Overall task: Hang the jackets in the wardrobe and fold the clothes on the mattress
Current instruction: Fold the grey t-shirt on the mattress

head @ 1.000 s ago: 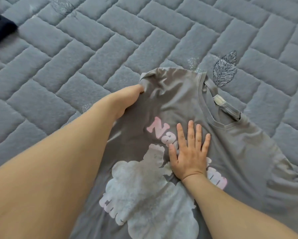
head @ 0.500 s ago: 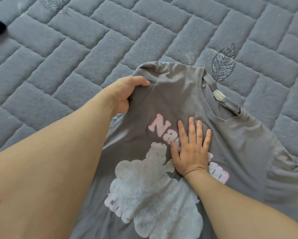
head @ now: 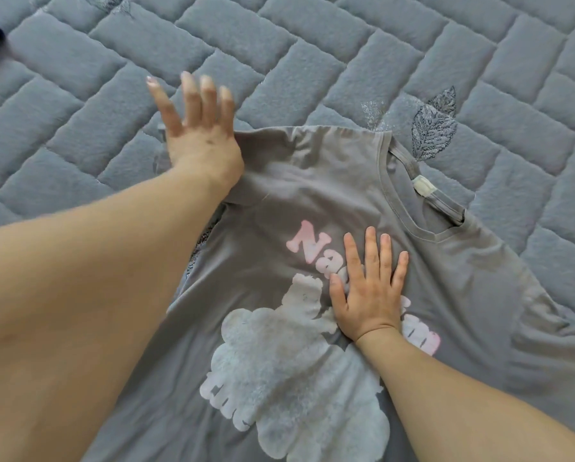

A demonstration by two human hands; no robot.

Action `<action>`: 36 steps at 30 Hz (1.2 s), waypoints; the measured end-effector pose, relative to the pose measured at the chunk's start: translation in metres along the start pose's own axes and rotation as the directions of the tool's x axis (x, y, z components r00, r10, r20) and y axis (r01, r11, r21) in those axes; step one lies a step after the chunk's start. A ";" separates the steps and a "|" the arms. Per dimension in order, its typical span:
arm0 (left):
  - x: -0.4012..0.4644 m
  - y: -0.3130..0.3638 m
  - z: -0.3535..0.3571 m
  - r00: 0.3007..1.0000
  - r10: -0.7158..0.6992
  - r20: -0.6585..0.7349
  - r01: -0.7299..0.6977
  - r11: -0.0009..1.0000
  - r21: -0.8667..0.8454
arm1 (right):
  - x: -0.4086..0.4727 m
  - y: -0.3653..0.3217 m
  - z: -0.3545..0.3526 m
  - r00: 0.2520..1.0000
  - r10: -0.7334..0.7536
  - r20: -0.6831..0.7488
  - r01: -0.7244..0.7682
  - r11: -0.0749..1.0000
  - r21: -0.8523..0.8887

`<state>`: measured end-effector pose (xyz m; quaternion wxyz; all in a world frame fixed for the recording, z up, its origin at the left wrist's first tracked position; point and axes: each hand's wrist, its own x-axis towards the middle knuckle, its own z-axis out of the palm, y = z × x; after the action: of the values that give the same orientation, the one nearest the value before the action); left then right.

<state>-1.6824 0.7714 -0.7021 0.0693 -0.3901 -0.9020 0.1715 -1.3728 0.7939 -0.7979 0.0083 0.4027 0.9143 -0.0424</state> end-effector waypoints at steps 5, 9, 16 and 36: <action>-0.030 0.026 0.017 0.995 0.099 0.015 -0.092 0.959 -0.268 | 0.000 -0.001 0.000 1.000 -0.001 -0.016 0.002 1.000 0.012; 0.007 0.015 0.034 0.968 -0.108 0.229 0.178 0.933 -0.313 | 0.000 -0.001 0.002 1.000 -0.006 -0.028 0.007 1.000 0.021; 0.028 0.014 0.030 0.999 -0.003 0.040 0.018 0.922 -0.386 | 0.000 -0.001 0.000 1.000 -0.004 -0.029 0.005 1.000 0.015; -0.214 0.058 0.074 0.977 0.214 -0.004 -0.192 0.866 -0.462 | 0.005 -0.003 0.001 0.999 -0.017 -0.029 0.017 1.000 -0.004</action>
<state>-1.5156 0.6338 -0.7897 -0.0648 -0.4840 -0.8721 -0.0315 -1.3786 0.7955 -0.7986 -0.0046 0.3954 0.9178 -0.0347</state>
